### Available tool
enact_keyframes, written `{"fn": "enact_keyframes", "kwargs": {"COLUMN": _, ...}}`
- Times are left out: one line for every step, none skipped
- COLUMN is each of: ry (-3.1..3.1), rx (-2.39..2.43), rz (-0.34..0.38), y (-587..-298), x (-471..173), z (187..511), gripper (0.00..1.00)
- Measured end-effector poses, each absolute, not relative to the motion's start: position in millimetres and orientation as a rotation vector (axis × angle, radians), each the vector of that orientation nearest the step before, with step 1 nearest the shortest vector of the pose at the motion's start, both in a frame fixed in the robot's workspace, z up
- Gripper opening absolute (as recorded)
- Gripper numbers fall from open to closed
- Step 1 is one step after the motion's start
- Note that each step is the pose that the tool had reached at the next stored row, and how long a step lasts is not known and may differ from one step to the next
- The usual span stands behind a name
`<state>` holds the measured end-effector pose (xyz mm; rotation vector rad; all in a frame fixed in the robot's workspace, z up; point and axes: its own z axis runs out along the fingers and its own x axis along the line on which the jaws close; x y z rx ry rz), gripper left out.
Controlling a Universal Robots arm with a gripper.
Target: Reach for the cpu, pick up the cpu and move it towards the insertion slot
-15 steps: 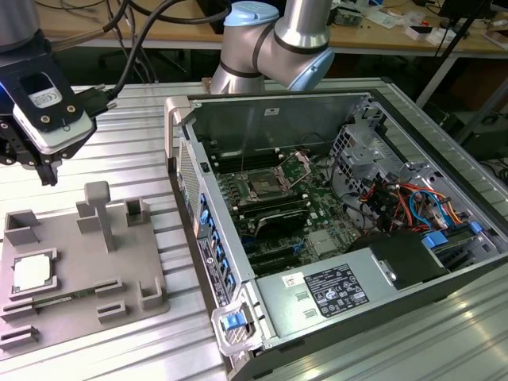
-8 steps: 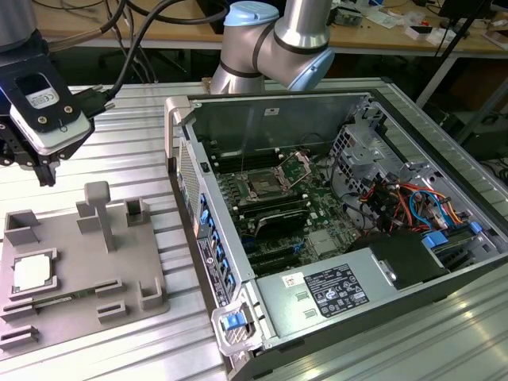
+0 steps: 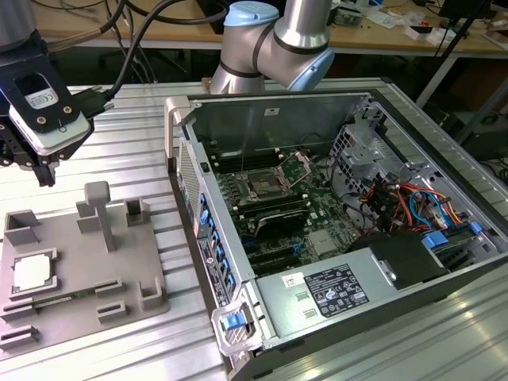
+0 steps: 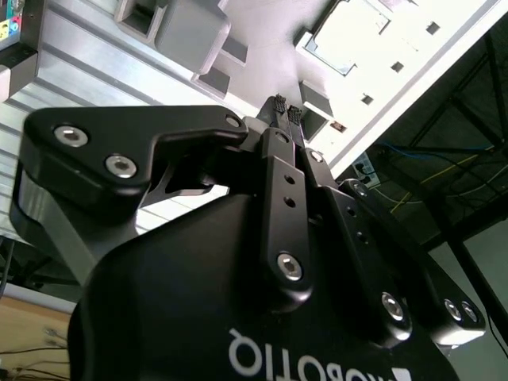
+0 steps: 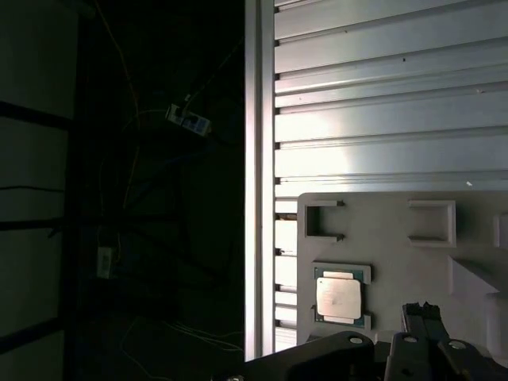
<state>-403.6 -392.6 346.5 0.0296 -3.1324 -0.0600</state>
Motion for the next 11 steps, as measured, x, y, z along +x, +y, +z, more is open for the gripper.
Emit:
{"fn": "enact_keyframes", "kwargs": {"ry": -3.132, "rx": 0.030, "rz": -0.060, "y": -392.7, "x": -403.9, "z": 346.6, "gripper": 0.11}}
{"fn": "enact_keyframes", "kwargs": {"ry": -3.132, "rx": 0.030, "rz": -0.060, "y": -392.7, "x": -404.7, "z": 346.5, "gripper": 0.11}}
{"fn": "enact_keyframes", "kwargs": {"ry": -3.132, "rx": 0.030, "rz": -0.060, "y": -392.6, "x": -405.3, "z": 346.5, "gripper": 0.11}}
{"fn": "enact_keyframes", "kwargs": {"ry": -3.132, "rx": 0.030, "rz": -0.060, "y": -392.6, "x": -406.0, "z": 346.6, "gripper": 0.11}}
{"fn": "enact_keyframes", "kwargs": {"ry": -3.132, "rx": 0.030, "rz": -0.060, "y": -392.6, "x": -407.0, "z": 346.5, "gripper": 0.11}}
{"fn": "enact_keyframes", "kwargs": {"ry": -3.132, "rx": 0.030, "rz": -0.060, "y": -392.6, "x": -407.8, "z": 346.5, "gripper": 0.11}}
{"fn": "enact_keyframes", "kwargs": {"ry": -3.132, "rx": 0.030, "rz": -0.060, "y": -392.6, "x": -409.2, "z": 346.5, "gripper": 0.11}}
{"fn": "enact_keyframes", "kwargs": {"ry": -3.132, "rx": 0.030, "rz": -0.060, "y": -392.6, "x": -410.4, "z": 346.5, "gripper": 0.11}}
{"fn": "enact_keyframes", "kwargs": {"ry": -3.132, "rx": 0.030, "rz": -0.060, "y": -392.7, "x": -411.3, "z": 346.4, "gripper": 0.11}}
{"fn": "enact_keyframes", "kwargs": {"ry": -3.132, "rx": 0.030, "rz": -0.060, "y": -392.7, "x": -411.9, "z": 346.4, "gripper": 0.11}}
{"fn": "enact_keyframes", "kwargs": {"ry": -3.132, "rx": 0.030, "rz": -0.060, "y": -392.8, "x": -412.3, "z": 346.4, "gripper": 0.11}}
